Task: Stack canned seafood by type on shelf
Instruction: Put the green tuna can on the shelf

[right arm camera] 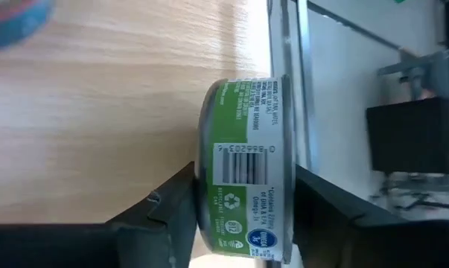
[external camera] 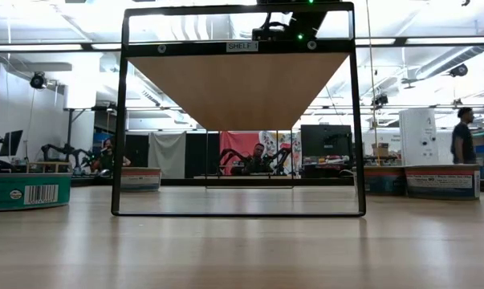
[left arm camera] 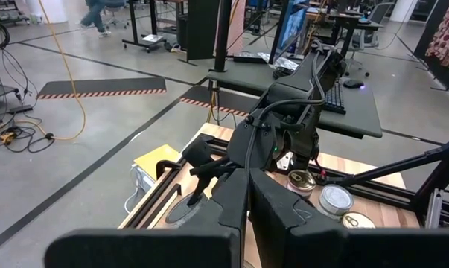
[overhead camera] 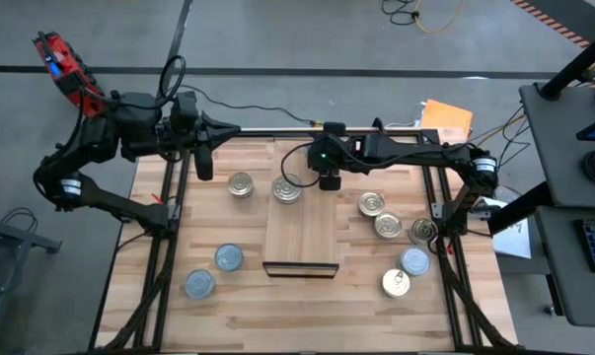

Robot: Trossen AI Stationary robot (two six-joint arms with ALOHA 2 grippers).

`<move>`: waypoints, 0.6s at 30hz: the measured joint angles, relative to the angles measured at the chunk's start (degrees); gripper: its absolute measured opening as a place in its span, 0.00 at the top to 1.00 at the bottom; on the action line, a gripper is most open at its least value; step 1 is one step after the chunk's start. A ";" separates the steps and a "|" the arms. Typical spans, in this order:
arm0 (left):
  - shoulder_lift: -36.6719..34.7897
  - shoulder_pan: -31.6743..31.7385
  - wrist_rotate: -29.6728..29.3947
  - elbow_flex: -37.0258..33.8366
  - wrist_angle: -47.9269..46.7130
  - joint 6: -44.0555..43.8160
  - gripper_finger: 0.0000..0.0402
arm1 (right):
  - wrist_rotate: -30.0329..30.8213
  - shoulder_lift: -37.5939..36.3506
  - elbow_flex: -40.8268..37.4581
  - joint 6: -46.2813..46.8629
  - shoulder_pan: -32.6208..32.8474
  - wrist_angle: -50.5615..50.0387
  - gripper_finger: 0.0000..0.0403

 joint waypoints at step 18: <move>-0.01 0.00 0.04 -0.11 0.02 -0.02 1.00 | -1.74 -1.12 0.00 6.79 0.05 -2.70 0.35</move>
